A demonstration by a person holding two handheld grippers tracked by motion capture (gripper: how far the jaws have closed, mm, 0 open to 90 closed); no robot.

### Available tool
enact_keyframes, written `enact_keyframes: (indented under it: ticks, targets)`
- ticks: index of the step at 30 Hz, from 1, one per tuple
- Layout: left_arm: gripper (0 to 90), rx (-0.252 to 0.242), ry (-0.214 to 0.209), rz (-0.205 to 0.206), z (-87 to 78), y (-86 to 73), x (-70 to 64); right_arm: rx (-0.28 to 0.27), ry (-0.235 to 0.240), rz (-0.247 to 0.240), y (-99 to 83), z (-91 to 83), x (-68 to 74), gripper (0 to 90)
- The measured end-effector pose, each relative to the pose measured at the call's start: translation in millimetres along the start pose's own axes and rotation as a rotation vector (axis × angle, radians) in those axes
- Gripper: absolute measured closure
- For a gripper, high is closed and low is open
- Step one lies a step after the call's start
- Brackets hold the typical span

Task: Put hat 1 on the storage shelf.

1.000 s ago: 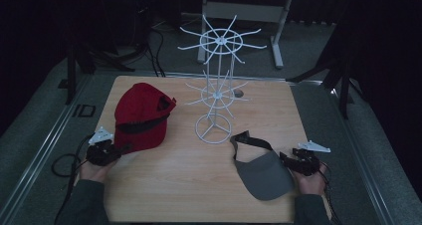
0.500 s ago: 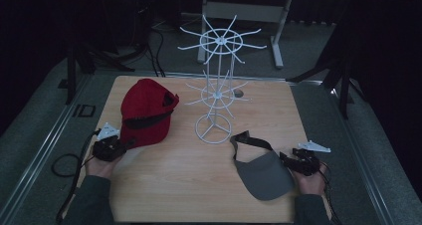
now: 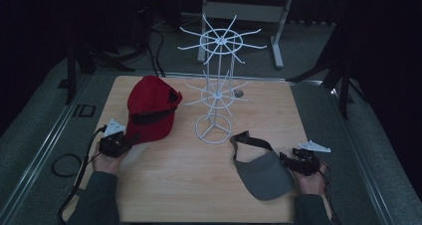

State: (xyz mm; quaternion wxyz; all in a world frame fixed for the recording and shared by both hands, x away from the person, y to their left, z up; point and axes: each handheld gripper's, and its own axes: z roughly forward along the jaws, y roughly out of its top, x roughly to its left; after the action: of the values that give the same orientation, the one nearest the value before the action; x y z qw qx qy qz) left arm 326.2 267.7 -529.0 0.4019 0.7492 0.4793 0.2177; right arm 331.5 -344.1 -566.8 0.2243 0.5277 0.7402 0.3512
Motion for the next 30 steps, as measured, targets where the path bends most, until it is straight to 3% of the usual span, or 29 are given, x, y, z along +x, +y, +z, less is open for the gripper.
enact_keyframes:
  ticks: [18, 30]
  targets:
    - [86.0, -0.039, 0.012, 0.006, 9.0, 18.8, -8.6, 0.000, 0.001, 0.001, 0.0, 0.0, -0.1, 38.1]
    - [86.0, -0.102, 0.039, -0.033, 2.8, 31.6, -6.7, 0.000, 0.001, 0.001, 0.0, 0.0, -0.2, 38.0]
